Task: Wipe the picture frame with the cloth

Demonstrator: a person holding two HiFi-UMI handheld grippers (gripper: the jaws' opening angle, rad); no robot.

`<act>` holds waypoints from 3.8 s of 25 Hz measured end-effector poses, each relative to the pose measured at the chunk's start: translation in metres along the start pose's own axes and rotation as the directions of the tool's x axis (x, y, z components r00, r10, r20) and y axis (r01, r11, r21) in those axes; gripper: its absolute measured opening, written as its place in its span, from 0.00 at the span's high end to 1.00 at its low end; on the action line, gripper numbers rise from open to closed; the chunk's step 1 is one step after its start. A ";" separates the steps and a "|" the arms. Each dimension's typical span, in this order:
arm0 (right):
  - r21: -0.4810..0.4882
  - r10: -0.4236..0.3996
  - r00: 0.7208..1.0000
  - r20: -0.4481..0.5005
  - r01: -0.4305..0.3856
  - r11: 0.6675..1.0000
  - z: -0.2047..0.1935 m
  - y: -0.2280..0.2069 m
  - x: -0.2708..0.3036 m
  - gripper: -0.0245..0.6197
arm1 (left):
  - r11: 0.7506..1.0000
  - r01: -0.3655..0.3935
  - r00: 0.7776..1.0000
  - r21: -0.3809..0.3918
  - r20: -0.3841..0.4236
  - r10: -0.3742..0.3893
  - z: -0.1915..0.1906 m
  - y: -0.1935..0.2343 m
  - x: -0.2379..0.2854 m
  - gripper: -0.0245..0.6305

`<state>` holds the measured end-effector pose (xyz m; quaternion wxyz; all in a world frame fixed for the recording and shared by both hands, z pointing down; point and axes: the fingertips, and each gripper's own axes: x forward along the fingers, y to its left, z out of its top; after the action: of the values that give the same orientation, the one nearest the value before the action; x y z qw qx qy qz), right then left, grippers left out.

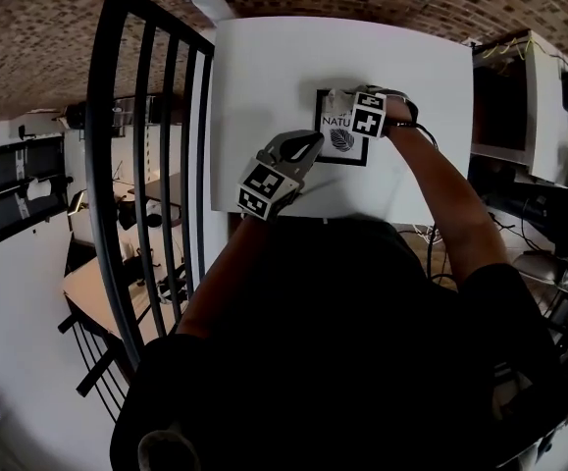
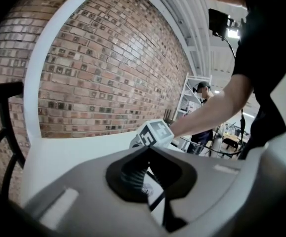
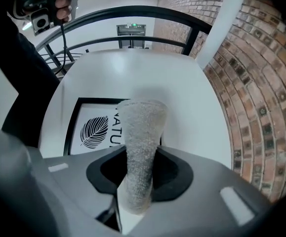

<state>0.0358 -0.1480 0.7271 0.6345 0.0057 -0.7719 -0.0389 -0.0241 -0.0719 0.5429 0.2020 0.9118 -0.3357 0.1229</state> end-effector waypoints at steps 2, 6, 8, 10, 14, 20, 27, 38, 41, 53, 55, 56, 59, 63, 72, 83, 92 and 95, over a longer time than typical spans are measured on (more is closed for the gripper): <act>0.014 -0.009 1.000 -0.006 0.009 1.000 -0.008 0.001 -0.004 0.79 | 1.000 0.005 1.000 0.003 -0.006 -0.005 -0.002 -0.004 0.001 0.96; 0.024 -0.026 0.999 -0.034 0.027 0.999 -0.028 0.004 -0.009 0.79 | 1.000 0.011 1.000 0.011 -0.013 -0.011 -0.005 -0.011 0.001 0.96; 0.036 -0.030 0.998 -0.048 0.032 0.999 -0.038 0.006 -0.010 0.79 | 1.000 0.012 1.000 0.015 -0.014 -0.012 -0.007 -0.015 -0.001 0.96; 0.051 -0.029 0.998 -0.064 0.032 0.998 -0.049 0.009 -0.012 0.79 | 1.000 0.011 1.000 0.018 -0.013 -0.011 -0.008 -0.019 -0.002 0.96; 0.088 -0.027 0.999 -0.043 0.031 0.996 -0.051 0.014 -0.019 0.79 | 1.000 0.007 1.000 0.025 -0.014 -0.007 -0.011 -0.027 -0.009 0.96; 0.049 -0.041 0.999 -0.001 0.041 0.998 -0.007 0.017 -0.024 0.79 | 1.000 -0.015 1.000 0.013 -0.010 0.016 -0.016 -0.029 -0.027 0.96; -0.049 -0.028 0.999 0.018 0.029 0.998 0.044 0.030 -0.013 0.79 | 0.999 -0.043 0.999 0.006 -0.020 0.043 -0.019 -0.035 -0.036 0.96; -0.073 -0.007 0.998 -0.059 0.003 0.997 0.028 0.042 0.010 0.79 | 1.000 -0.022 0.999 -0.004 -0.034 0.022 -0.030 -0.036 -0.039 0.96; -0.064 -0.010 0.997 -0.076 0.005 0.998 0.012 0.041 0.007 0.79 | 1.000 -0.010 0.999 0.005 -0.035 0.010 -0.027 -0.035 -0.033 0.96; 0.019 -0.018 0.991 -0.129 0.021 1.000 -0.042 0.049 -0.009 0.79 | 0.998 0.059 0.997 0.020 -0.054 -0.058 -0.018 -0.040 -0.016 0.96; 0.036 -0.015 0.989 -0.146 0.021 0.999 -0.055 0.050 -0.011 0.79 | 0.998 0.068 0.996 0.018 -0.060 -0.067 -0.016 -0.043 -0.014 0.96; 0.045 -0.013 0.988 -0.153 0.020 0.999 -0.062 0.051 -0.012 0.79 | 0.997 0.073 0.996 0.014 -0.061 -0.072 -0.016 -0.045 -0.014 0.96; 0.070 -0.014 0.987 -0.160 0.025 0.997 -0.071 0.051 -0.015 0.79 | 0.997 0.079 0.995 0.012 -0.063 -0.078 -0.017 -0.048 -0.014 0.96; 0.087 -0.029 0.993 -0.113 0.039 0.995 -0.053 0.046 -0.020 0.79 | 0.998 0.068 0.996 0.010 -0.057 -0.067 -0.018 -0.046 -0.018 0.96; -0.037 -0.012 1.000 -0.023 0.011 0.999 0.035 0.057 -0.015 0.78 | 1.000 -0.006 1.000 0.006 -0.028 0.006 -0.026 -0.032 -0.031 0.96; -0.101 0.019 0.995 -0.096 -0.029 0.994 0.058 0.071 0.008 0.78 | 0.999 -0.019 0.999 -0.026 -0.038 0.018 -0.036 -0.018 -0.043 0.96; -0.070 0.009 0.992 -0.129 -0.018 0.997 0.015 0.079 0.002 0.78 | 1.000 0.025 0.998 -0.003 -0.054 -0.025 -0.036 -0.026 -0.027 0.96; -0.042 0.005 0.991 -0.136 -0.011 0.999 -0.004 0.082 -0.001 0.78 | 0.998 0.060 0.996 -0.018 -0.066 -0.061 -0.031 -0.036 -0.021 0.96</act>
<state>0.0428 -0.0663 0.7325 0.6858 -0.0083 -0.7259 -0.0523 -0.0182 -0.0208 0.5526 0.2239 0.9154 -0.3018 0.1444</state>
